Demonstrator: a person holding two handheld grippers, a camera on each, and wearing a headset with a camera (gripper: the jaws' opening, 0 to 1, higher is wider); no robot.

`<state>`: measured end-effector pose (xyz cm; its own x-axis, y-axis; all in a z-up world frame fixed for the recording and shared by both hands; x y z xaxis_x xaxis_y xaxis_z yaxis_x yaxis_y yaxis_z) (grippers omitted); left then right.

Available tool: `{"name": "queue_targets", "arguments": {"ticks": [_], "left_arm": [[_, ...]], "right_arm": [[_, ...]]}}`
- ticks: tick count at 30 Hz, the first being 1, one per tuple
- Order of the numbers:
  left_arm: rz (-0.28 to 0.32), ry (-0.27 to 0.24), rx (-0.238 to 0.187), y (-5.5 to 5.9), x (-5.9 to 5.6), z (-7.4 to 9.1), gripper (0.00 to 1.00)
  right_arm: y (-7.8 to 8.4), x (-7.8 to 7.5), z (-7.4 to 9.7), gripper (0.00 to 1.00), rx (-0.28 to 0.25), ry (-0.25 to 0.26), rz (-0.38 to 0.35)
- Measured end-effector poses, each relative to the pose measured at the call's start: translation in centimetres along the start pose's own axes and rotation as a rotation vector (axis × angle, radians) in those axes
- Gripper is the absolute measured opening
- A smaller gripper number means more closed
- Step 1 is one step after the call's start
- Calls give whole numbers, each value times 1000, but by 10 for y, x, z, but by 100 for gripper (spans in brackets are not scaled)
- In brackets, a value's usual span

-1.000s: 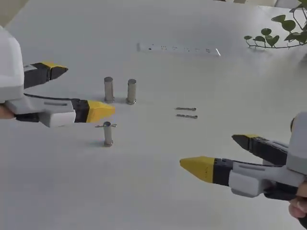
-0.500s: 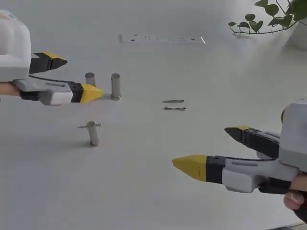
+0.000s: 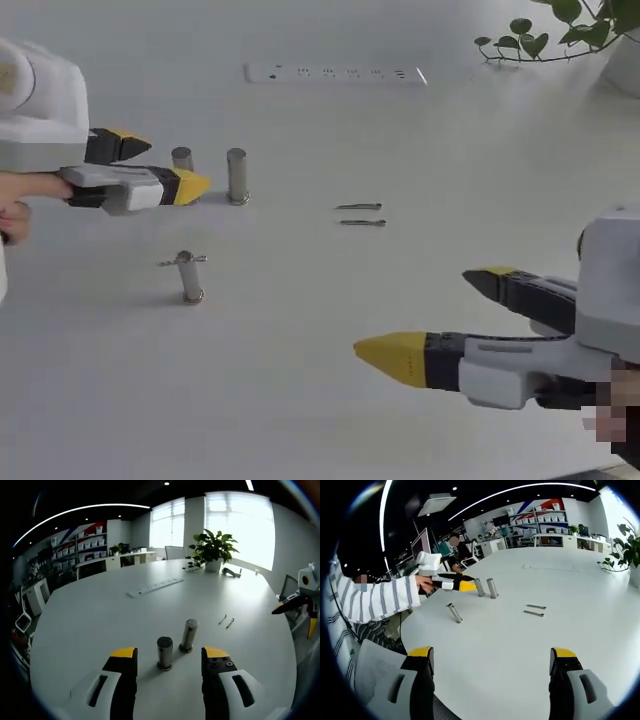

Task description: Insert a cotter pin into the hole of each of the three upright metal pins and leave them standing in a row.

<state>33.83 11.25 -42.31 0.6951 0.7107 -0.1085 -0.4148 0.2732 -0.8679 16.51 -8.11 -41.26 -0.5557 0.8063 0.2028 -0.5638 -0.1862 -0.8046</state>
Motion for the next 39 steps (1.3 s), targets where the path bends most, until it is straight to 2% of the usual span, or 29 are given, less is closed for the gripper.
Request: {"name": "queue_targets", "arguments": {"ticks": [2,3,4,7,11,12,16,20,26,39], "left_arm": [[22,8,2,3,2,-5,44],[72,26,-8,4,-1,-7,43],[84,24,-14,4,-1,-9,42],[67,11,1,8,1,-13,40],[73,3,17,11,3,-16,34],[59,-10,31,12,11,-20,35],[81,-17,22,10,18,-25,29],[72,-23,18,9,21,-29,25],[69,-46,31,14,27,-34,11],[43,-40,30,18,28,-39,10]], "right_arm": [[0,1,0,95,1,-3,0],[0,1,0,95,2,-5,-2],[0,2,-1,95,2,-7,-4],[0,4,-1,95,1,-13,-6],[0,4,-2,95,3,-16,-7],[1,5,-2,95,5,-19,-9],[0,7,-3,95,-2,-28,-20],[-1,10,-4,94,-9,-40,-21],[-1,13,-6,91,-8,-56,-19],[0,18,-8,90,-4,-70,-12]]}}
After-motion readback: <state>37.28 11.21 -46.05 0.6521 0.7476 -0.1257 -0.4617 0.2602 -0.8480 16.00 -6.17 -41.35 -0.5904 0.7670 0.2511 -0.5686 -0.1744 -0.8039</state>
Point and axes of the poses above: the centre of the closed fingertips' face, and the gripper's own axes: z roughly backward along the fingers, x roughly to its left, y roughly out of its underside, the point moved 2 cm from there along z, roughly backward along the fingers, and after that the axes turned 4 degrees about z, right-handed, at the moved point
